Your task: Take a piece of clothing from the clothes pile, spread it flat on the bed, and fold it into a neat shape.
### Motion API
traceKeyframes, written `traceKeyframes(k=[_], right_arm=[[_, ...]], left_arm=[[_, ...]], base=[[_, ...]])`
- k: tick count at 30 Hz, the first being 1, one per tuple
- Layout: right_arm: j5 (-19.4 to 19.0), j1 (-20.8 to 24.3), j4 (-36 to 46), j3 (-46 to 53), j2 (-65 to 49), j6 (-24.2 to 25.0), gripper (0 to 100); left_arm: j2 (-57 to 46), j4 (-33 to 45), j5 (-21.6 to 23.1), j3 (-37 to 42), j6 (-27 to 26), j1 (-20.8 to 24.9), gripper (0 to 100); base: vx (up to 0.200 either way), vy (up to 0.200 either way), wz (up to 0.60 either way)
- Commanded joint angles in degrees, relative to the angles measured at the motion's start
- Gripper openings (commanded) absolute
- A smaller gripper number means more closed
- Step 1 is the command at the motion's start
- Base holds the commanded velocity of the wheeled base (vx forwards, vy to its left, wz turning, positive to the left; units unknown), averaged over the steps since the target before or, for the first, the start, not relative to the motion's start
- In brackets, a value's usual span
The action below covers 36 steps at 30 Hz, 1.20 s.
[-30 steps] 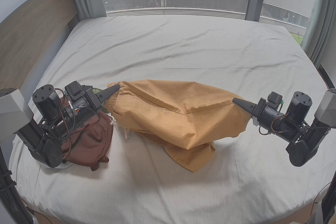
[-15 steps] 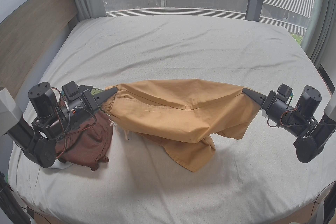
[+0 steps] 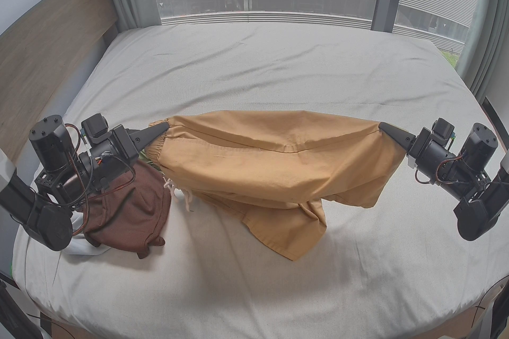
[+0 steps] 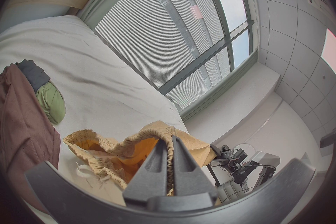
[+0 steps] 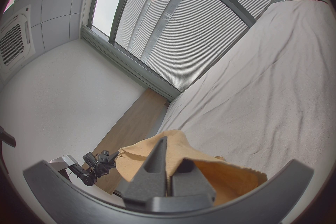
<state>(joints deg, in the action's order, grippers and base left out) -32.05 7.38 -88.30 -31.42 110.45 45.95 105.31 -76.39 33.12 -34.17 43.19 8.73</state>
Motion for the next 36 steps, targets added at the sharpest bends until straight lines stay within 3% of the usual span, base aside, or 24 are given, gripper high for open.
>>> traceKeyframes(k=[1,9,20,36], right_arm=[[-0.03,-0.87,-0.03,-0.23,-0.58,0.02,0],[-0.12,-2.45,-0.03,-0.75,-0.23,-0.07,0],[-0.12,-2.54,-0.12,-0.93,0.03,-0.16,0],[-0.12,-2.98,-0.12,-1.28,0.3,-0.24,0]], left_arm=[[-1.6,2.03,-0.07,0.33,-0.04,0.06,0],[1.47,1.94,-0.87,-1.07,-1.27,-0.2,0],[9.65,-8.34,-1.04,-2.13,-1.62,-1.08,0],[11.05,-9.04,-0.95,-4.15,-1.44,-3.37,0]], base=[[0.0,0.0,0.0],[0.0,0.0,0.0],[0.0,0.0,0.0],[0.0,0.0,0.0]])
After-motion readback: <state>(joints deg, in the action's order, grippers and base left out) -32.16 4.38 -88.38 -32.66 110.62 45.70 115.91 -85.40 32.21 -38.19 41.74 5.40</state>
